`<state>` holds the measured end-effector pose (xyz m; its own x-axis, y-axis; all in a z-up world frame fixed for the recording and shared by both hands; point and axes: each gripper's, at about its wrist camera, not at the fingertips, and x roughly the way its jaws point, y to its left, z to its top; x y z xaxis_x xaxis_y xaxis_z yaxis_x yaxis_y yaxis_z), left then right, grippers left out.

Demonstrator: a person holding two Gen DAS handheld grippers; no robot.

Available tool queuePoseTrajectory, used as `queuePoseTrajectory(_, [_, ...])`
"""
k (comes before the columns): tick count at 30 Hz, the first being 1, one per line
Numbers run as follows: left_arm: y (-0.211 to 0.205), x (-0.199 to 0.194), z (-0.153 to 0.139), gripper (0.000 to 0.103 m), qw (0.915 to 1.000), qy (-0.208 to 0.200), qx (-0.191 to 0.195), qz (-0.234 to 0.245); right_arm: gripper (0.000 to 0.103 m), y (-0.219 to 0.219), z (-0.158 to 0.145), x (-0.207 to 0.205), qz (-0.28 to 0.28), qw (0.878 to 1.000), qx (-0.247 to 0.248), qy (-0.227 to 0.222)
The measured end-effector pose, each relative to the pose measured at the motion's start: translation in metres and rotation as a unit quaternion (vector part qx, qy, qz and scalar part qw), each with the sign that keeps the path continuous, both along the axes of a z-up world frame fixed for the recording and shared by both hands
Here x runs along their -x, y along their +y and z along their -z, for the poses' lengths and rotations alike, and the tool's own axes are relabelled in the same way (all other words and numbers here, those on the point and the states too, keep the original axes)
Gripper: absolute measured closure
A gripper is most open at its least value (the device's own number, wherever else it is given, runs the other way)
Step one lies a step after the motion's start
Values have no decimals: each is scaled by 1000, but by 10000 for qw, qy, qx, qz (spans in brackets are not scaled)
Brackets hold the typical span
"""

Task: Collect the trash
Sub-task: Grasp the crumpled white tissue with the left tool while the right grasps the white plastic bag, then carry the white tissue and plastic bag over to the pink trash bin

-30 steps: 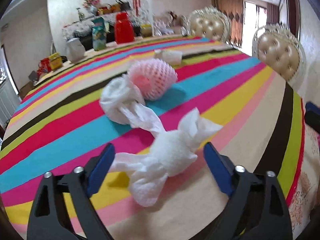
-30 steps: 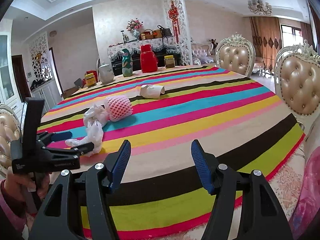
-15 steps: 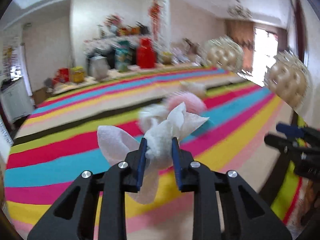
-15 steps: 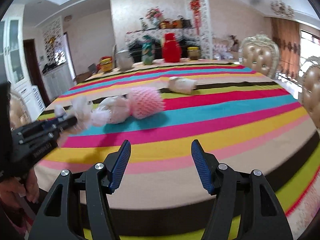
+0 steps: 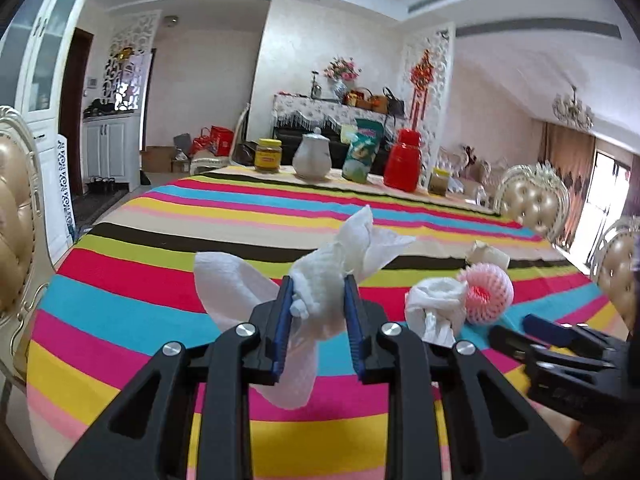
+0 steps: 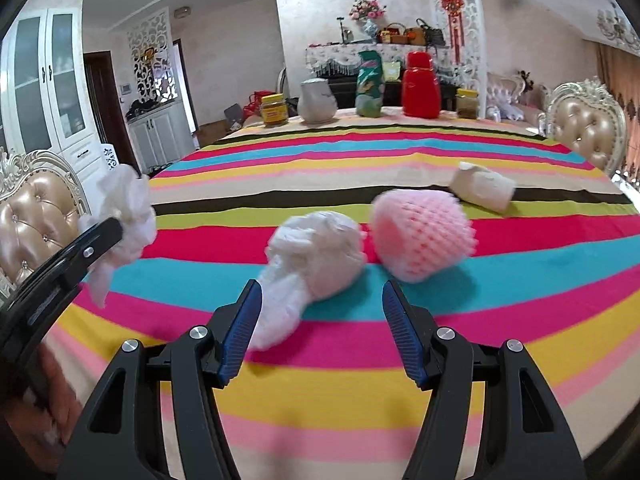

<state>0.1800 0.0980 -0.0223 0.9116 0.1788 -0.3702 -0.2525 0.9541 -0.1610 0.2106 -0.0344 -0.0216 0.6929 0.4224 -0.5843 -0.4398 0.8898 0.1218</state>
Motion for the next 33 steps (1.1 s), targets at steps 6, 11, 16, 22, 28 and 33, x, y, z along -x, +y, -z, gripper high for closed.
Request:
queuePoseTrajectory(6, [0, 3, -3, 78, 9999, -96, -32, -57, 43, 33, 5, -30, -11, 9998, 27, 187])
queuePoseTrajectory(11, [2, 5, -4, 77, 9999, -146, -3, -77, 39, 47, 12, -54, 146, 9990, 167, 397])
queuePoseTrajectory(16, [0, 5, -1, 77, 9999, -129, -35, -48, 38, 55, 21, -69, 173, 9973, 380, 598])
queuePoseTrajectory(22, [0, 6, -2, 77, 9999, -133, -53, -22, 61, 51, 26, -78, 206, 9958, 257, 859])
queuePoseTrajectory(28, [2, 8, -1, 77, 9999, -134, -32, -8, 75, 47, 17, -63, 262, 9984, 227, 445])
queuePoseTrajectory(33, [5, 9, 0, 77, 9999, -128, -5, -4, 75, 39, 10, -45, 252, 9991, 141, 326])
